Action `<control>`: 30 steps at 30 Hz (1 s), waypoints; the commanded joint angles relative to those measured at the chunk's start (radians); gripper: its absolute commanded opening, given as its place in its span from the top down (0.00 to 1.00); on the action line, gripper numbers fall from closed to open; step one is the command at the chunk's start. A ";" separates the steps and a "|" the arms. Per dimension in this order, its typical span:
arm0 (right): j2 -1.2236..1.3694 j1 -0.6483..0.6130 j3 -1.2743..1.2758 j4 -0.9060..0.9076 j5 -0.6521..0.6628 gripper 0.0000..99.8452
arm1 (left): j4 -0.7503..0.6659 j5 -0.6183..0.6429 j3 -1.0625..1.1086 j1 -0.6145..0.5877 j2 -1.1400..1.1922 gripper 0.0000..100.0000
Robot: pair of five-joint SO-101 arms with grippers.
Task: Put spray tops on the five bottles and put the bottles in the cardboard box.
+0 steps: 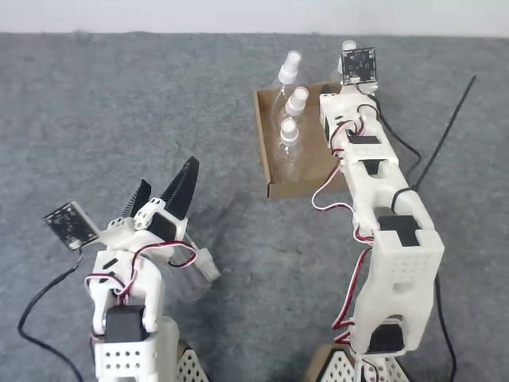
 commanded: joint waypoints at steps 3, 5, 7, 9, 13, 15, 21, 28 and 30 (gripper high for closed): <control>-0.018 0.012 -0.052 0.035 -0.003 0.77 | -0.032 -0.011 -0.008 0.000 0.005 0.62; -0.022 0.012 -0.051 0.045 -0.003 0.76 | -0.034 -0.012 -0.002 0.002 0.005 0.62; -0.022 0.012 -0.051 0.058 -0.003 0.73 | -0.034 -0.037 0.001 0.003 0.005 0.62; -0.022 0.012 -0.051 0.068 -0.003 0.71 | -0.034 -0.043 0.001 0.003 0.005 0.62; -0.024 0.012 -0.051 0.068 -0.003 0.71 | -0.034 -0.043 0.001 0.003 0.005 0.62; -0.024 0.012 -0.051 0.076 -0.003 0.71 | -0.034 -0.043 0.001 0.003 0.005 0.62; -0.048 0.015 -0.051 0.130 -0.003 0.71 | -0.034 -0.043 0.001 0.003 0.005 0.62; -0.081 0.015 -0.048 0.202 -0.005 0.71 | -0.034 -0.043 0.001 0.003 0.005 0.62; -0.085 0.015 -0.048 0.216 -0.005 0.71 | -0.034 -0.043 0.001 0.003 0.005 0.62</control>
